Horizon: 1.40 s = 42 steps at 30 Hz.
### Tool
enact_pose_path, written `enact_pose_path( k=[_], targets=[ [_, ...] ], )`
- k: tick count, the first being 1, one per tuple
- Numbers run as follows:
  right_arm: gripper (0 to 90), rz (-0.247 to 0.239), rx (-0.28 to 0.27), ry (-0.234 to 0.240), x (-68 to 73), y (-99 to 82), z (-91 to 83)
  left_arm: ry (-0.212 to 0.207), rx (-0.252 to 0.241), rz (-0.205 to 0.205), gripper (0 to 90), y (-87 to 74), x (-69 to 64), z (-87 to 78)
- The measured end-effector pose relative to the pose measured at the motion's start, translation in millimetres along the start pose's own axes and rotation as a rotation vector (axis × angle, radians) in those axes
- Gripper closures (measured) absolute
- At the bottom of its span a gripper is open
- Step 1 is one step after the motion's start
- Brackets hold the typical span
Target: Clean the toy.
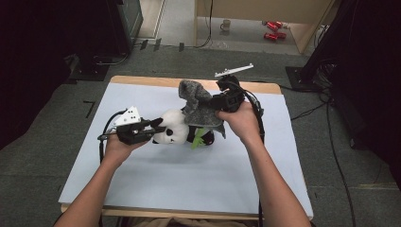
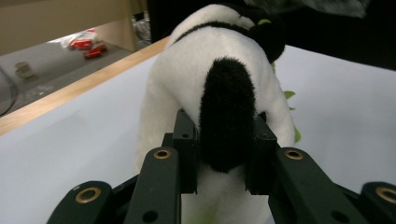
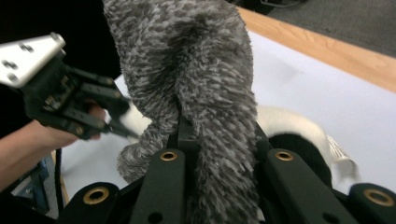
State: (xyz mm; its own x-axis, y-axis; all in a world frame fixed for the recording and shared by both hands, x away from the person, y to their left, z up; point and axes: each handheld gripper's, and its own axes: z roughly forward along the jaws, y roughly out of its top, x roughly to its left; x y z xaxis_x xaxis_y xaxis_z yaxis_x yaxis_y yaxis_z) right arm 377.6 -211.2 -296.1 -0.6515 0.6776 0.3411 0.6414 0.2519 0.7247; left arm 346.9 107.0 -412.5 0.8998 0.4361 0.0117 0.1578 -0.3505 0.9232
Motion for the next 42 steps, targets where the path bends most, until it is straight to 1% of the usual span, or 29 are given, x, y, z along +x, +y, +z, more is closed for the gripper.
enact_pose_path(
  k=[1, 3, 4, 5, 7, 8, 12, 13, 15, 19, 23, 25, 27, 28, 29, 33, 34, 35, 38, 39, 41, 42],
  targets=[
    [76.6, 0.0, -0.004, 0.0, 0.1, 0.9, -0.9, -0.012, -0.007, 0.013, 71.8, -2.5, -0.7, 0.2],
    [76.6, 0.002, -0.012, 0.001, -0.2, 1.6, -0.4, -0.026, -0.01, 0.024, 71.6, -5.6, -1.5, -0.4],
    [76.5, 0.01, -0.012, 0.002, -0.2, 1.8, 0.2, -0.045, -0.005, 0.024, 71.1, -7.2, -1.5, -0.5],
    [76.6, 0.014, -0.013, 0.005, -0.5, 2.0, 1.4, -0.052, 0.017, 0.051, 70.7, -9.0, -3.1, -0.1],
    [76.5, 0.025, -0.01, 0.011, 0.2, 2.5, 5.4, -0.066, 0.042, 0.075, 69.1, -12.3, -5.2, 0.6],
    [76.6, 0.026, -0.007, 0.016, 0.8, 2.9, 7.2, -0.067, 0.046, 0.082, 68.5, -13.8, -5.8, 0.6],
    [76.5, 0.025, -0.002, 0.03, 6.4, 5.4, 14.4, -0.088, 0.057, 0.053, 65.6, -18.1, -3.2, 0.2],
    [76.6, 0.02, 0.001, 0.036, 8.2, 6.4, 16.4, -0.082, 0.064, 0.048, 64.9, -19.2, -2.6, 0.5],
    [76.5, 0.019, 0.005, 0.043, 12.5, 8.8, 21.5, -0.083, 0.065, 0.027, 63.7, -21.5, -1.2, 0.4],
    [76.6, 0.023, 0.033, 0.062, 18.6, 11.6, 38.7, -0.073, 0.062, 0.015, 62.7, -22.1, -0.2, 0.0],
    [76.6, 0.029, 0.068, 0.092, 28.4, 11.0, 57.5, -0.066, 0.053, 0.011, 62.7, -22.7, -0.1, -0.1],
    [76.6, 0.012, 0.09, 0.097, 34.0, 9.8, 68.3, -0.067, 0.05, 0.006, 62.6, -22.7, -0.1, -0.1],
    [76.6, 0.004, 0.115, 0.089, 35.9, 7.9, 77.5, -0.069, 0.053, 0.003, 62.5, -22.9, 0.2, -0.4],
    [76.6, -0.002, 0.136, 0.082, 34.7, 6.2, 84.5, -0.069, 0.053, 0.002, 62.5, -23.2, 0.2, -0.6],
    [76.6, 0.003, 0.154, 0.071, 33.6, 4.7, 89.0, -0.069, 0.054, 0.001, 62.4, -23.4, 0.2, -0.7],
    [76.7, 0.004, 0.203, 0.029, 26.7, 0.5, 97.2, -0.074, 0.055, -0.016, 61.8, -24.2, 0.8, -0.8],
    [76.7, 0.009, 0.21, 0.025, 25.3, 0.3, 97.1, -0.077, 0.056, -0.023, 61.4, -24.2, 1.1, -0.7],
    [76.7, 0.003, 0.219, 0.006, 23.3, 0.0, 96.2, -0.076, 0.057, -0.024, 60.9, -24.3, 1.2, -0.9],
    [76.8, -0.033, 0.242, -0.085, 15.9, 0.6, 90.6, -0.079, 0.058, -0.032, 60.4, -24.7, 1.5, -1.6],
    [76.8, -0.029, 0.245, -0.111, 9.8, 1.0, 86.7, -0.082, 0.059, -0.033, 60.2, -24.6, 1.5, -1.6],
    [76.7, 0.011, 0.227, -0.098, 0.6, 2.0, 79.7, -0.085, 0.057, -0.035, 60.2, -24.3, 1.1, -1.2],
    [76.7, 0.008, 0.215, -0.115, -3.8, 3.3, 74.5, -0.085, 0.055, -0.039, 60.3, -24.4, 1.0, -1.0]
  ],
)
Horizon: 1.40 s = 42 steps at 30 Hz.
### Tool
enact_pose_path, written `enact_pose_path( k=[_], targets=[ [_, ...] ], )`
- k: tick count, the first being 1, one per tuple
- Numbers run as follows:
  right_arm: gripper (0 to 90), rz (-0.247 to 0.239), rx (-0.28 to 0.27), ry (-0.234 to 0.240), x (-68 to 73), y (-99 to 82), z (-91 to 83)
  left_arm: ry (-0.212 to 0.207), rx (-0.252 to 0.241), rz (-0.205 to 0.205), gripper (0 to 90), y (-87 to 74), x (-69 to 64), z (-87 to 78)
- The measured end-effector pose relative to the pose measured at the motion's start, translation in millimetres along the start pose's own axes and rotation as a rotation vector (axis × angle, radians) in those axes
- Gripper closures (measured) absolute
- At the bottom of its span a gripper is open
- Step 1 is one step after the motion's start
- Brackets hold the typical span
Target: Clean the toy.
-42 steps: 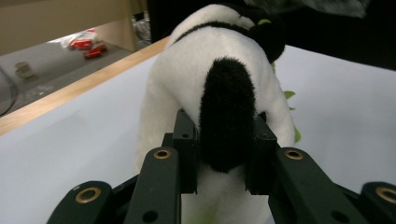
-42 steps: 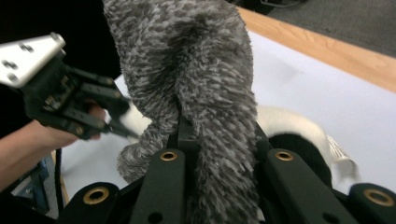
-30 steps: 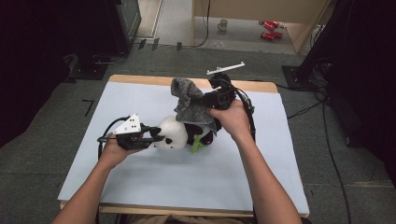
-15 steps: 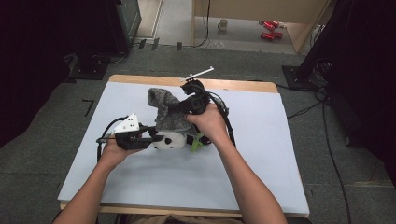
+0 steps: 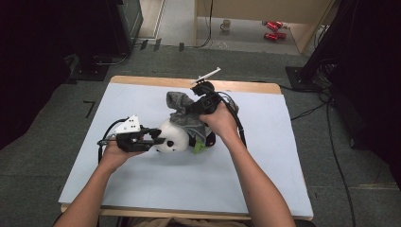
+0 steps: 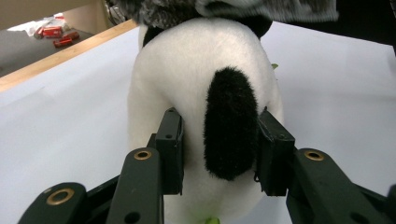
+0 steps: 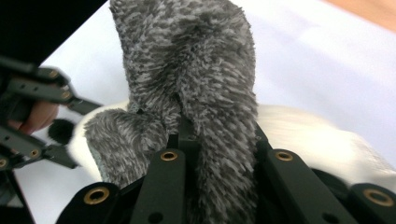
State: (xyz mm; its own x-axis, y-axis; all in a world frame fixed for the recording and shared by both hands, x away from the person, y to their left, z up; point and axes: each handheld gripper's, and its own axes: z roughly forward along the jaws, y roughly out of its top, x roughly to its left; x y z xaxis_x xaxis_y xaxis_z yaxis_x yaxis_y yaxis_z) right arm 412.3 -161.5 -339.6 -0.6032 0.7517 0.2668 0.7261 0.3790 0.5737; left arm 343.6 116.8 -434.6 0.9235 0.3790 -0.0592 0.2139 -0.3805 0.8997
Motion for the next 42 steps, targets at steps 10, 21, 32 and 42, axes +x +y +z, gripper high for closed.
enact_pose_path(
  k=[10, 21, 32, 42],
  targets=[
    [76.7, 0.062, -0.011, -0.069, -30.1, -5.6, -25.9, -0.002, 0.011, -0.052, 55.6, -0.6, 4.7, -2.2],
    [76.8, 0.086, -0.03, -0.03, -35.0, -21.2, -33.2, -0.051, -0.002, -0.211, 37.1, 1.9, 10.8, -12.2],
    [76.8, 0.075, -0.029, -0.032, -31.3, -21.0, -32.8, -0.027, -0.025, -0.443, 28.5, 10.0, 23.0, -9.6],
    [76.2, 0.067, -0.06, -0.003, -25.8, -20.7, -37.9, -0.071, 0.124, -0.477, 18.2, 7.6, 22.7, 15.3]
  ],
)
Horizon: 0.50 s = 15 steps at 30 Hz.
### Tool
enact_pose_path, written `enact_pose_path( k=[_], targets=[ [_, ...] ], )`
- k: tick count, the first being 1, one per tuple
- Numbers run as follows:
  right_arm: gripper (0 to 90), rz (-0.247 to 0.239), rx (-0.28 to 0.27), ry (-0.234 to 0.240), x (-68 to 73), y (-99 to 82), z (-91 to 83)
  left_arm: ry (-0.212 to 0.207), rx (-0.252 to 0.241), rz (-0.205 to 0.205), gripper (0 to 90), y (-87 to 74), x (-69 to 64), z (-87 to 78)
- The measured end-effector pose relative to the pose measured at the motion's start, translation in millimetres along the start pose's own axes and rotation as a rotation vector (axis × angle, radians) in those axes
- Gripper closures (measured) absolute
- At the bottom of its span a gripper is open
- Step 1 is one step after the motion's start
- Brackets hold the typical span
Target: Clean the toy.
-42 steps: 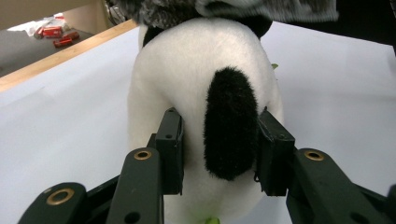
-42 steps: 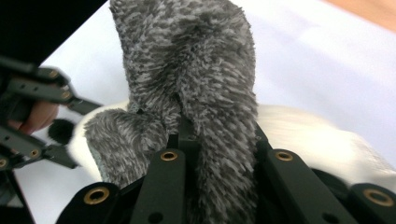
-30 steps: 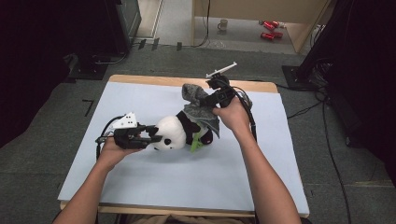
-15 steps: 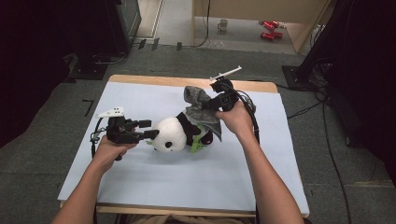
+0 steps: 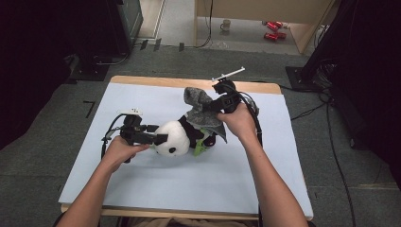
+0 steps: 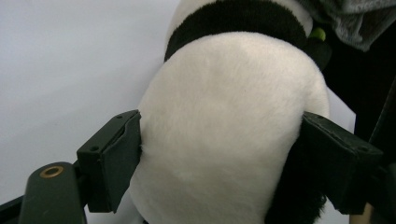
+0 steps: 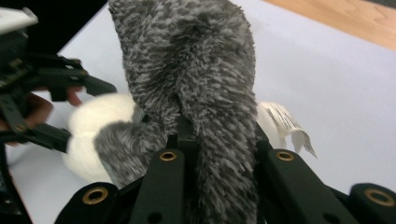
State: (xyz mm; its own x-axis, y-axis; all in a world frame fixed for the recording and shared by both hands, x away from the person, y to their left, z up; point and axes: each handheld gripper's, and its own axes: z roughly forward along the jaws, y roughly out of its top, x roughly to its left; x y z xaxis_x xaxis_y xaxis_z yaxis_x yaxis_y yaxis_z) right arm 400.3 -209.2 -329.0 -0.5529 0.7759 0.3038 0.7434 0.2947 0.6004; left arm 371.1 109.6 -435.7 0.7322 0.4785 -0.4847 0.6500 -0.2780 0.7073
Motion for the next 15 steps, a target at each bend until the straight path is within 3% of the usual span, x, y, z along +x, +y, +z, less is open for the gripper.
enact_pose_path(
  k=[4, 9, 12, 15],
  targets=[
    [76.1, -0.024, -0.014, 0.013, 8.9, 4.9, -1.5, -0.011, 0.021, 0.05, 33.8, -1.4, -3.5, 2.2],
    [76.2, -0.064, -0.023, 0.036, 22.3, 10.8, -0.3, 0.013, 0.043, 0.13, 53.8, -2.9, -10.2, 1.1],
    [76.2, -0.079, -0.027, 0.054, 31.3, 14.4, 1.2, 0.043, 0.031, 0.176, 64.2, -2.6, -14.8, -1.7],
    [76.1, -0.093, -0.033, 0.066, 37.8, 16.4, 1.2, 0.089, -0.011, 0.245, 69.1, 0.2, -20.8, -5.1]
  ],
)
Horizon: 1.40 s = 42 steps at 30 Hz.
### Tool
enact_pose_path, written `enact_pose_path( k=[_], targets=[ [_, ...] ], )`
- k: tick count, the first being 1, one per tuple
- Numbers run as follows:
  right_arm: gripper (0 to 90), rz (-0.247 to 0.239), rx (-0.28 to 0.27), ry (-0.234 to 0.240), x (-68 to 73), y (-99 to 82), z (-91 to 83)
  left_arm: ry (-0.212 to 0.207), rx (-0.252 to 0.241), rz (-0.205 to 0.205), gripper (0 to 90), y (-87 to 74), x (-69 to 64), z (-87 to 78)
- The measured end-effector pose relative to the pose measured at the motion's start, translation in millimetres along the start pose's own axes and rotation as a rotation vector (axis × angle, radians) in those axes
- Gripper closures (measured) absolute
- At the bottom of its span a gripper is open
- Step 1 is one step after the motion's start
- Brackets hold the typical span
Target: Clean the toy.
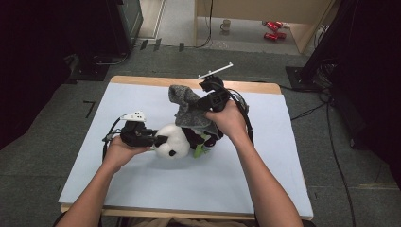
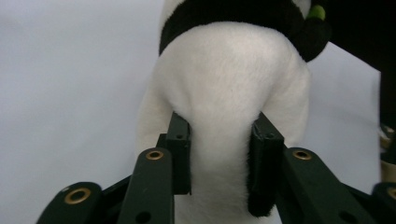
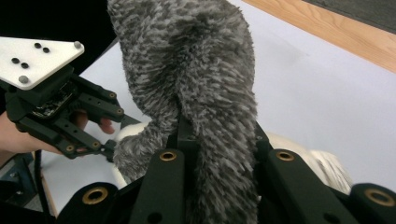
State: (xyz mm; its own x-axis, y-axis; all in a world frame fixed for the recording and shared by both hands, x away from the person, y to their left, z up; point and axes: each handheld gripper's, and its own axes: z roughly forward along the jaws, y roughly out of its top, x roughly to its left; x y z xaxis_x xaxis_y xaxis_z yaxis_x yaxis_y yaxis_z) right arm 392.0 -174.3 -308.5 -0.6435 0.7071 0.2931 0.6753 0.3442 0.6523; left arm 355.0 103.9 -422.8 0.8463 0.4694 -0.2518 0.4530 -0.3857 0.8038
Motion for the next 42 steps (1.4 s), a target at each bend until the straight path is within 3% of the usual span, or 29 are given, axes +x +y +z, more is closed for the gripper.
enact_pose_path(
  k=[4, 8, 10, 13, 18, 23, 27, 35, 42],
  targets=[
    [76.1, -0.002, -0.011, 0.007, 4.5, 2.2, -4.6, 0.049, -0.067, 0.078, 71.6, 10.3, -5.2, -5.6],
    [76.2, 0.003, -0.037, 0.012, 5.2, 6.2, -13.7, 0.153, -0.14, 0.208, 71.7, 19.9, -11.8, -8.5],
    [76.2, 0.01, -0.053, 0.023, 5.6, 7.6, -15.7, 0.158, -0.132, 0.239, 71.5, 17.4, -11.1, -4.7],
    [76.2, 0.017, -0.053, 0.038, 7.2, 7.4, -12.0, 0.131, -0.114, 0.289, 71.0, 6.2, -11.6, 5.1],
    [76.2, 0.027, -0.03, 0.09, 15.7, 3.6, 10.9, 0.12, -0.086, 0.31, 68.7, 1.3, -13.8, 9.9],
    [76.3, 0.013, 0.037, 0.109, 27.0, -3.8, 41.9, 0.11, -0.075, 0.254, 66.1, -3.0, -9.8, 7.9],
    [76.4, -0.001, 0.096, 0.071, 27.4, -10.8, 55.7, 0.09, -0.052, 0.215, 61.6, -5.0, -6.5, 8.1],
    [76.5, -0.023, 0.134, -0.039, 12.9, -16.0, 44.5, 0.096, -0.044, 0.221, 57.2, -7.2, -4.5, 9.3],
    [76.4, 0.024, 0.086, -0.056, -11.1, -18.0, 15.1, 0.093, -0.054, 0.209, 53.9, -8.8, -2.9, 9.6]
  ],
)
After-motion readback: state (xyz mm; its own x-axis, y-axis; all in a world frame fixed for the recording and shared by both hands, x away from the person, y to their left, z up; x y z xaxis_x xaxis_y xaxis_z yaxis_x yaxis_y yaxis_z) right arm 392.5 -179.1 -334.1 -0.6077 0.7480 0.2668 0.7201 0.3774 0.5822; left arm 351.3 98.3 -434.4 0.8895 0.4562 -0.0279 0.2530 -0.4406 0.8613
